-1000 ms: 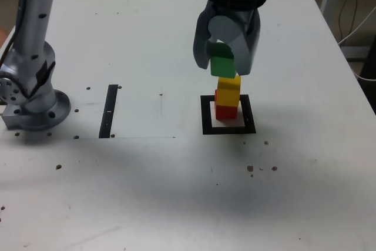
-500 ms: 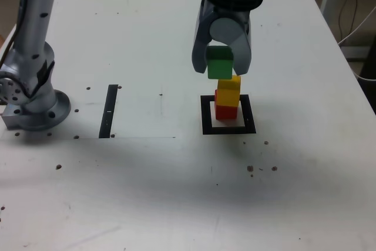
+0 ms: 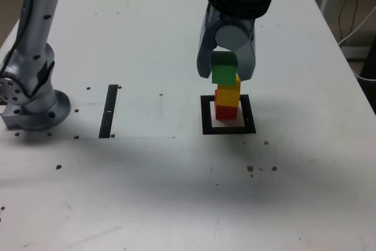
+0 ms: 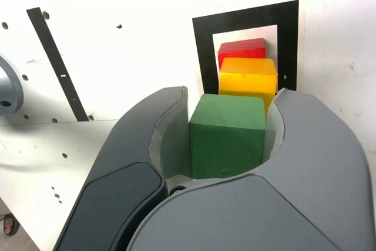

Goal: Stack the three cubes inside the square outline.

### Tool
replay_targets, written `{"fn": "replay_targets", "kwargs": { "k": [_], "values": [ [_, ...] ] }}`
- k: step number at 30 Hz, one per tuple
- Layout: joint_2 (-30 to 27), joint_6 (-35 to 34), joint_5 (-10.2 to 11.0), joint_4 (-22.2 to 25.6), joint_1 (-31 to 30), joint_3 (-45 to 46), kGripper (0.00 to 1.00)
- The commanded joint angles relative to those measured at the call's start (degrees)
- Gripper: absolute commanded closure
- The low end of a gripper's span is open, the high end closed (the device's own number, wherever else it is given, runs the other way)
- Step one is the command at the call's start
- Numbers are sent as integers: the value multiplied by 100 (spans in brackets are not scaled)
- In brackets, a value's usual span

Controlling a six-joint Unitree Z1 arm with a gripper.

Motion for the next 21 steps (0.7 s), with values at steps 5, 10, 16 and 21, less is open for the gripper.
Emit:
{"fn": "replay_targets", "kwargs": {
  "k": [5,10,16,21],
  "values": [
    [83,58,56,-1,75,-21,67],
    [112,78,90,-27,113,-9,67],
    [134,78,109,-55,118,35,57],
    [152,79,98,-70,120,104,34]
  ]
}}
